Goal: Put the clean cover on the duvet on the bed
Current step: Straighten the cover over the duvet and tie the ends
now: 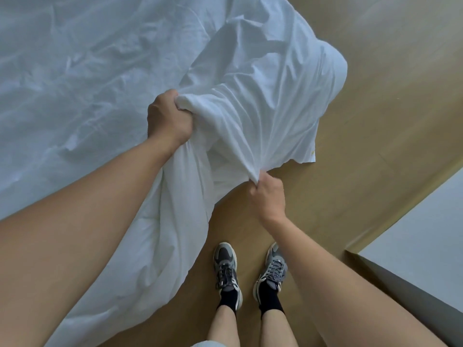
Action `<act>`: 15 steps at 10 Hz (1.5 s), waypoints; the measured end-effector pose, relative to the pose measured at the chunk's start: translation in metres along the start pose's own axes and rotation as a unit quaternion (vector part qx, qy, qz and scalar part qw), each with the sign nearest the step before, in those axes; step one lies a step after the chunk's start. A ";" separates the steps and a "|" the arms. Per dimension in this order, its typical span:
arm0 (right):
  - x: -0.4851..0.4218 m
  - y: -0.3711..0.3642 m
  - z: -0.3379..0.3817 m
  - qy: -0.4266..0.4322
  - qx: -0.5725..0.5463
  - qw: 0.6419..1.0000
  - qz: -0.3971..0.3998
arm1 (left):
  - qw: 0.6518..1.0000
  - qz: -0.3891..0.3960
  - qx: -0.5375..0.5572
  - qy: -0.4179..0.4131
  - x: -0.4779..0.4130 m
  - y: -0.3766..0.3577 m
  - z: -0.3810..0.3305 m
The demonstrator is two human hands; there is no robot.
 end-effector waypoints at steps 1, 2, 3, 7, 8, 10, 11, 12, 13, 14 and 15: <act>0.010 0.008 -0.024 -0.115 -0.143 0.982 -0.045 | 1.000 0.011 -0.009 -0.018 0.003 0.000 -0.003; -0.002 -0.028 -0.018 -0.302 -0.478 0.818 -0.100 | 0.999 0.037 -0.008 -0.026 0.013 -0.009 -0.009; -0.028 -0.060 0.012 -0.321 -0.543 0.773 -0.065 | 0.998 0.051 -0.001 -0.031 0.020 -0.015 -0.013; -0.038 -0.052 0.020 -0.148 -0.179 0.972 0.029 | 1.000 0.010 -0.004 -0.029 0.024 -0.008 -0.016; 0.012 -0.052 0.003 -0.137 -0.148 0.979 0.020 | 0.999 -0.045 -0.001 -0.015 0.010 0.017 -0.015; 0.048 -0.065 -0.014 -0.192 -0.170 0.966 0.015 | 0.996 -0.014 -0.048 -0.069 -0.003 0.033 -0.029; 0.034 -0.072 -0.005 -0.276 -0.298 0.914 0.001 | 0.991 0.093 -0.054 -0.084 0.021 -0.003 -0.029; 0.019 -0.089 0.008 -0.329 -0.371 0.868 0.027 | 0.987 0.137 -0.027 -0.080 0.040 -0.025 -0.026; 0.007 -0.104 0.014 -0.329 -0.341 0.878 0.074 | 0.987 0.134 -0.003 -0.085 0.044 -0.027 -0.023; 0.018 -0.111 0.000 -0.293 -0.289 0.907 0.094 | 0.987 0.135 0.006 -0.086 0.048 -0.029 -0.015; 0.064 -0.107 -0.028 -0.280 -0.231 0.929 0.076 | 0.987 0.140 -0.009 -0.073 0.053 -0.030 -0.008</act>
Point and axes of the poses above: each hand's wrist, its own x-axis away from the middle knuckle, its own y-axis out of the back of the hand, z = x × y, the point moved 9 cm from there along -x, towards the middle knuckle, and after that the axes turned 9 degrees about y, right-handed, at the moved point
